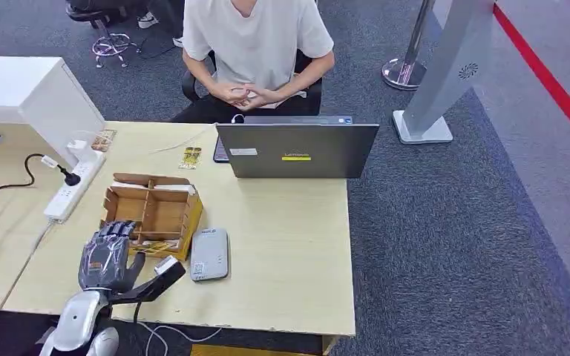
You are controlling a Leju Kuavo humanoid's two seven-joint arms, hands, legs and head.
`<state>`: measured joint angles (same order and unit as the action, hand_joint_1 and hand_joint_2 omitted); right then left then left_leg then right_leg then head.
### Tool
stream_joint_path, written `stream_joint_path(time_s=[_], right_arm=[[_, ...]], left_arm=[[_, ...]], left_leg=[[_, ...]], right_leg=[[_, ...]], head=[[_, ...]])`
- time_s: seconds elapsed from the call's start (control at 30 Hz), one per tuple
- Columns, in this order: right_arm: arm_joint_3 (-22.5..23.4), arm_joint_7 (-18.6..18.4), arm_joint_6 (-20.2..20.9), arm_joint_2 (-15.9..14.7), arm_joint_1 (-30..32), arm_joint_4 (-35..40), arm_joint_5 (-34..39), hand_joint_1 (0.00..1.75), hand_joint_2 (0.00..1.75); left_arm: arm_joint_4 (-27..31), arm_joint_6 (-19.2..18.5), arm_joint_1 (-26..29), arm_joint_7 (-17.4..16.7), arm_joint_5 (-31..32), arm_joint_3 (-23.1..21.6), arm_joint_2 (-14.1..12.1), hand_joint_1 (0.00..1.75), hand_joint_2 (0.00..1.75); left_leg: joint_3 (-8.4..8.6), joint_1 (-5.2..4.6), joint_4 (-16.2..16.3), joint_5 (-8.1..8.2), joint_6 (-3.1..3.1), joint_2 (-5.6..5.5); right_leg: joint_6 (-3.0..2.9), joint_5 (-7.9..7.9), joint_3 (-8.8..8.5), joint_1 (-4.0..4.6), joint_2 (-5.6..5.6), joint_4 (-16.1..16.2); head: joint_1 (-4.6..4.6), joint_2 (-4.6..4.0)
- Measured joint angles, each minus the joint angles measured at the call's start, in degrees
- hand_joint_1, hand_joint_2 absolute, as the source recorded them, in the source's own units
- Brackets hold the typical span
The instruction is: Pass the card to the sensor for recognition and then transmit it.
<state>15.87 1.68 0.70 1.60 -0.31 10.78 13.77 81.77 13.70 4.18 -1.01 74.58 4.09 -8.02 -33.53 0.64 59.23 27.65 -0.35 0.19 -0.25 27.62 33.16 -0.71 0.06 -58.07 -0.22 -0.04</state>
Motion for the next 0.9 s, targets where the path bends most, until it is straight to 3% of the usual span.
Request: stream_joint_path(time_s=[0.43, 0.8, 0.9], right_arm=[[0.0, 0.0, -0.1, 0.0, 0.0, 0.0, 0.0, 0.0, 1.75], [1.1, -0.2, -0.5, 0.0, -0.1, 0.0, -0.5, 0.0, 1.75], [1.4, -0.1, -0.3, 0.0, -0.1, 0.0, -0.7, 0.0, 1.75]], left_arm=[[-0.4, -0.4, -0.1, 0.0, 0.0, 0.0, 0.0, 1.75, 1.75], [-1.0, -4.0, -0.6, 0.1, -1.3, 0.0, -0.2, 1.75, 1.75], [-1.0, -2.8, -0.6, 0.1, -1.7, 0.0, -0.3, 1.75, 1.75]], left_leg=[[0.0, 0.0, 0.0, 0.0, 0.0, 0.0], [0.03, 0.0, 0.0, 0.0, 0.0, -0.02], [0.04, 0.0, 0.0, 0.0, 0.0, -0.02]], right_leg=[[0.0, 0.0, 0.0, 0.0, 0.0, 0.0], [0.0, 0.0, -0.05, 0.0, -0.04, 0.0], [0.0, 0.0, -0.05, 0.0, -0.04, 0.0]], head=[[-0.02, 0.0], [-0.02, 0.0], [-0.02, 0.0]])
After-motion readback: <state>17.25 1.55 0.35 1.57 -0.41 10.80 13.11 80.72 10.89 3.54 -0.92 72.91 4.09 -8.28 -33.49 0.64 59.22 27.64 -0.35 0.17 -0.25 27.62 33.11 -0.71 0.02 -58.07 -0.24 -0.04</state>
